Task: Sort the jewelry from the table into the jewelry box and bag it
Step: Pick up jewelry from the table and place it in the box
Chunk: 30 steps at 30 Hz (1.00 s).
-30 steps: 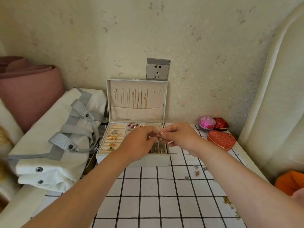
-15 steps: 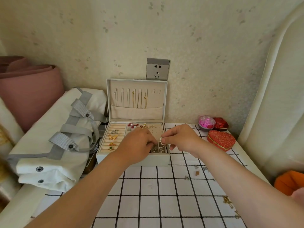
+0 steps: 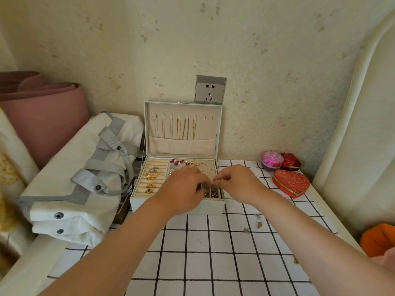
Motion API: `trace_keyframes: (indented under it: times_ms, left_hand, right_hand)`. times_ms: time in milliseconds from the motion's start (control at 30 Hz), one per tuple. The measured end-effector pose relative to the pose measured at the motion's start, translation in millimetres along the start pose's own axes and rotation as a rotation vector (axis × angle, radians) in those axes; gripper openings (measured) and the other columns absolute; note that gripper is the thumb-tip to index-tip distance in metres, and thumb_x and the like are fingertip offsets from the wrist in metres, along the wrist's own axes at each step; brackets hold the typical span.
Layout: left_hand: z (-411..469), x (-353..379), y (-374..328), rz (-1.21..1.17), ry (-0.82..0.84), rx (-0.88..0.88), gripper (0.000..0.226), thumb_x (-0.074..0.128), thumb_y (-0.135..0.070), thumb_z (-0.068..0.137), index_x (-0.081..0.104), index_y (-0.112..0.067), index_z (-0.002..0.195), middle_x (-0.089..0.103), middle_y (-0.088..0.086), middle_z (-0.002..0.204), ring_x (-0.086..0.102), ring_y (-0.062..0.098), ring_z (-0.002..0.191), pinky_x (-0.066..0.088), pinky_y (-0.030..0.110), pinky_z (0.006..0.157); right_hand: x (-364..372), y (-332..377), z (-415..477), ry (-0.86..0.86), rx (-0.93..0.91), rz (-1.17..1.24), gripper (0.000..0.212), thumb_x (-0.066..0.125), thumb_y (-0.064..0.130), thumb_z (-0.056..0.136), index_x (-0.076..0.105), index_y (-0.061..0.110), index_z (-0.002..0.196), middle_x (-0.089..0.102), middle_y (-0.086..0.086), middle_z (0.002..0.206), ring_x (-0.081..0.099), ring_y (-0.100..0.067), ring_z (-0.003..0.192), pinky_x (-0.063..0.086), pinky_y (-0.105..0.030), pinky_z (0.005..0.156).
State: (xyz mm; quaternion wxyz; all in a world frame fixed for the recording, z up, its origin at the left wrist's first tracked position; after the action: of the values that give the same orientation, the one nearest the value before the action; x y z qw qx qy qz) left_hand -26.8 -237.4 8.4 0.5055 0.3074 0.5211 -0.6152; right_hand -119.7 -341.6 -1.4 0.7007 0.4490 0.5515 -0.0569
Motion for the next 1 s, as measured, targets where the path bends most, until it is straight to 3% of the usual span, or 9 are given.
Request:
trace_keyframes:
  times_ms: [100, 267, 433, 633, 833, 1000]
  left_hand:
    - [-0.8, 2.4, -1.5, 0.011, 0.022, 0.007, 0.029, 0.053, -0.031, 0.094, 0.067, -0.036, 0.120, 0.059, -0.009, 0.114, 0.045, 0.014, 0.109, 0.044, 0.039, 0.094]
    - [-2.3, -0.8, -2.9, 0.051, 0.021, 0.014, 0.026, 0.054, -0.029, 0.095, 0.070, -0.032, 0.115, 0.059, -0.009, 0.112, 0.048, 0.013, 0.108, 0.046, 0.036, 0.091]
    - [-3.9, -0.1, -3.5, 0.092, 0.059, 0.015, 0.027, 0.050, -0.033, 0.096, 0.072, -0.035, 0.112, 0.056, -0.010, 0.116, 0.045, 0.012, 0.112, 0.043, 0.034, 0.093]
    - [-4.8, 1.6, -1.7, 0.082, 0.062, -0.005, 0.028, 0.051, -0.032, 0.097, 0.066, -0.032, 0.120, 0.057, -0.009, 0.118, 0.046, 0.014, 0.111, 0.046, 0.035, 0.092]
    - [-3.8, 3.6, -1.4, 0.108, 0.055, -0.005, 0.029, 0.050, -0.037, 0.096, 0.063, -0.028, 0.120, 0.057, -0.007, 0.117, 0.047, 0.016, 0.108, 0.047, 0.039, 0.090]
    - [-3.2, 3.6, -1.9, 0.121, 0.041, 0.004, 0.029, 0.051, -0.041, 0.095, 0.060, -0.028, 0.119, 0.057, -0.007, 0.113, 0.047, 0.015, 0.106, 0.048, 0.038, 0.088]
  right_hand:
    - [-5.8, 4.6, -4.2, -0.006, -0.047, -0.079, 0.015, 0.061, 0.029, 0.091, 0.074, 0.036, 0.085, 0.071, 0.017, 0.093, 0.065, -0.005, 0.091, 0.054, -0.035, 0.088]
    - [2.2, 14.9, -18.6, 0.115, -0.134, -0.179, 0.020, 0.062, 0.026, 0.087, 0.077, 0.038, 0.091, 0.062, 0.019, 0.088, 0.061, -0.006, 0.089, 0.052, -0.029, 0.083]
    - [1.1, 28.5, -21.3, 0.063, -0.277, -0.406, 0.025, 0.057, 0.033, 0.088, 0.076, 0.042, 0.101, 0.054, 0.010, 0.094, 0.055, -0.012, 0.090, 0.042, -0.028, 0.072]
    - [-6.5, 31.5, -26.3, 0.052, -0.301, -0.355, 0.023, 0.056, 0.026, 0.085, 0.078, 0.032, 0.089, 0.060, 0.010, 0.096, 0.059, -0.013, 0.086, 0.051, -0.035, 0.077]
    - [8.1, 35.1, -30.0, 0.098, -0.347, -0.506, 0.033, 0.051, 0.023, 0.088, 0.077, 0.037, 0.104, 0.054, 0.006, 0.106, 0.060, -0.019, 0.090, 0.050, -0.035, 0.076]
    - [-0.4, 31.8, -28.3, 0.018, -0.304, -0.398, 0.028, 0.053, 0.024, 0.089, 0.075, 0.036, 0.102, 0.056, 0.008, 0.102, 0.059, -0.016, 0.091, 0.049, -0.032, 0.076]
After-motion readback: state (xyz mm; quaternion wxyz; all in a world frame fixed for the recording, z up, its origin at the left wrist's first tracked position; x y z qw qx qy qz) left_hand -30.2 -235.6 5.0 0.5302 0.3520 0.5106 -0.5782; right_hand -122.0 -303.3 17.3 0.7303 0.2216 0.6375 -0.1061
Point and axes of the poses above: each hand's wrist, its own z-axis towards the middle knuckle, its own x-axis out of the palm, y = z × x, the point moved 9 cm from there along z, towards the middle knuckle
